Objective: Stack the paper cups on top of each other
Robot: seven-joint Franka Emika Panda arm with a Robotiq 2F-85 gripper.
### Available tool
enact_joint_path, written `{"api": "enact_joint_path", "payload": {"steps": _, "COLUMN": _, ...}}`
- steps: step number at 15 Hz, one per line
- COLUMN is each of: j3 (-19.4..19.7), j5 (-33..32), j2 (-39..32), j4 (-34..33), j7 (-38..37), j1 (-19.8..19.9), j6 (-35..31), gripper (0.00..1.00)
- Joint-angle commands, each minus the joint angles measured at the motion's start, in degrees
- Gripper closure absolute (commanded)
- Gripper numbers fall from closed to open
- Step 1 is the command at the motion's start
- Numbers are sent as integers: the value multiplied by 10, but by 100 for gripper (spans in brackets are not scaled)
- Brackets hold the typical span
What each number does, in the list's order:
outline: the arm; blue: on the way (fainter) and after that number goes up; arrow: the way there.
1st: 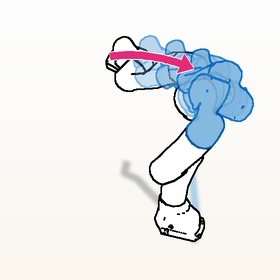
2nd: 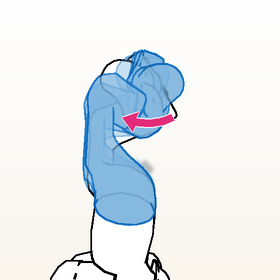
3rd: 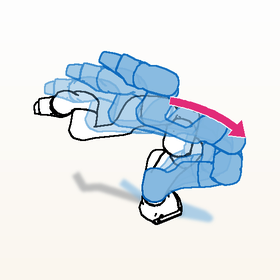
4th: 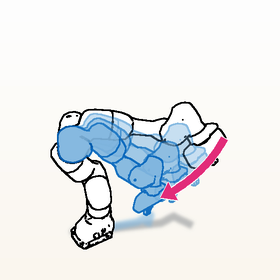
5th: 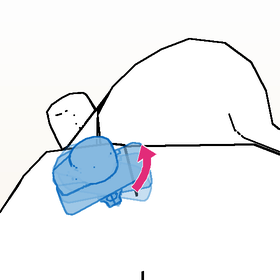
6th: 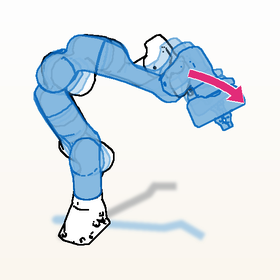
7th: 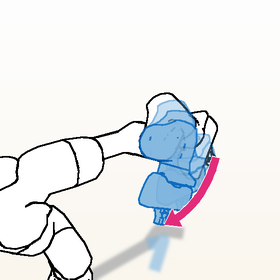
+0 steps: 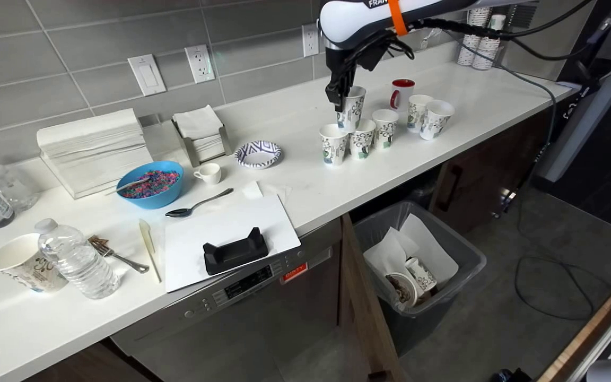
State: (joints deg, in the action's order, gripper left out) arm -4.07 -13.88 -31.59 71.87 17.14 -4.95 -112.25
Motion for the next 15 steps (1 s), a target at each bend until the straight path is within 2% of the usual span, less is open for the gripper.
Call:
{"api": "enact_joint_path", "payload": {"steps": 1, "j3": 2, "j5": 11, "j2": -9, "j4": -17, "j7": -1, "j1": 0, "j6": 9, "gripper": 34}}
{"api": "enact_joint_path", "payload": {"steps": 5, "j3": 0, "j5": 10, "j2": 16, "j4": -4, "j7": -17, "j1": -6, "j6": -16, "gripper": 3}}
{"api": "enact_joint_path", "payload": {"steps": 6, "j3": 0, "j5": 6, "j2": 31, "j4": 6, "j7": -24, "j1": -10, "j6": -30, "gripper": 0}}
{"api": "enact_joint_path", "payload": {"steps": 11, "j3": 0, "j5": 0, "j2": 105, "j4": 52, "j7": -75, "j1": -13, "j6": -50, "gripper": 0}}
{"api": "enact_joint_path", "payload": {"steps": 15, "j3": 20, "j5": 7, "j2": 188, "j4": 120, "j7": -130, "j1": 11, "j6": -65, "gripper": 0}}
